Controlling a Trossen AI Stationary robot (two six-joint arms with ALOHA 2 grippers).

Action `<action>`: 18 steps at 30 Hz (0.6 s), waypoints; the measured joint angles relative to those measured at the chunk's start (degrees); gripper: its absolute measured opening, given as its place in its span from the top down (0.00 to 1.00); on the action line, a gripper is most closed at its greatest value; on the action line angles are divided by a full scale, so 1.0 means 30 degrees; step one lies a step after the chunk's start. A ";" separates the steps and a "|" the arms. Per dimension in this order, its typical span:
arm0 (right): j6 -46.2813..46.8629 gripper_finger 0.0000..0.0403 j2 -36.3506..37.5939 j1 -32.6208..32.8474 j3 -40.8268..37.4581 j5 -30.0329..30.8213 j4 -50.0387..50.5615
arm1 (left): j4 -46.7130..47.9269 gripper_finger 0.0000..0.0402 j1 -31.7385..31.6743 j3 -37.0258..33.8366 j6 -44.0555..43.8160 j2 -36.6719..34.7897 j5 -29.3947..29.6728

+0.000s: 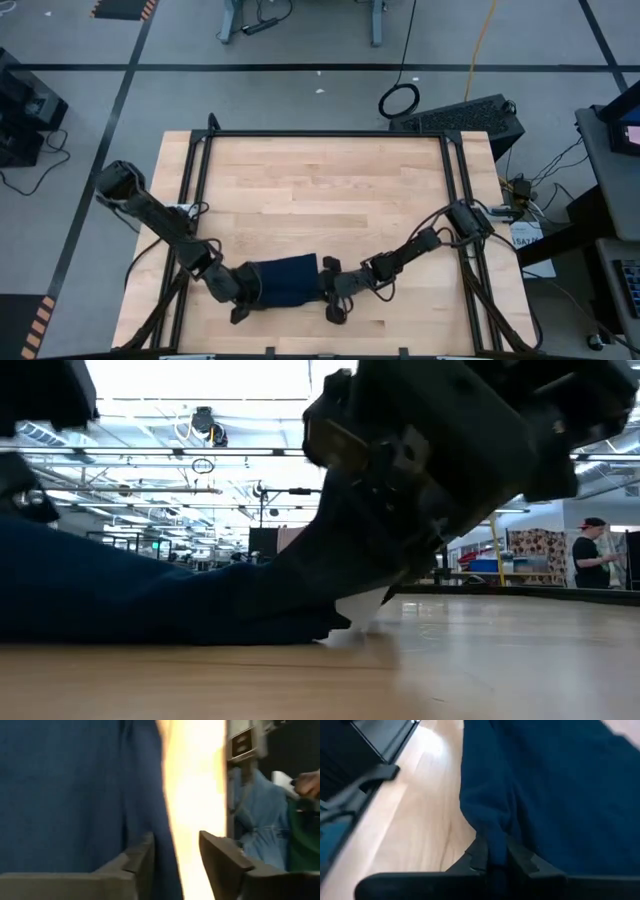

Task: Roll towel
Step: Roll the dark blue towel

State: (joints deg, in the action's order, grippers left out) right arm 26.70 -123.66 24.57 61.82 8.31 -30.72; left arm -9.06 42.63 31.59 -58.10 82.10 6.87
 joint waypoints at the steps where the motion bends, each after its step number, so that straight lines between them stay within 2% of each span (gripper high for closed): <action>1: 0.0464 0.94 0.0006 -0.0166 0.0000 -0.0475 0.0001 | -0.0001 0.59 0.0094 0.0000 0.0479 -0.0390 0.0266; 5: 0.1868 0.95 0.0030 -0.0794 0.0011 -0.2116 0.0137 | -0.0973 0.51 0.1051 0.0029 0.3545 -0.0988 0.4091; 9: 0.3382 0.95 0.0097 -0.1338 0.0073 -0.2932 0.0753 | -0.1420 0.49 0.2218 0.0036 0.6154 -0.0673 0.7134; 18: 0.4977 0.95 0.0105 -0.1701 0.0066 -0.3344 0.0985 | -0.1450 0.49 0.3872 0.0164 0.6698 0.2745 0.9220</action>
State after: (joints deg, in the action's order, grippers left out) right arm 41.64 -123.34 19.47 62.02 -1.73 -27.77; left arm -13.41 54.25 32.09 -38.01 90.34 34.53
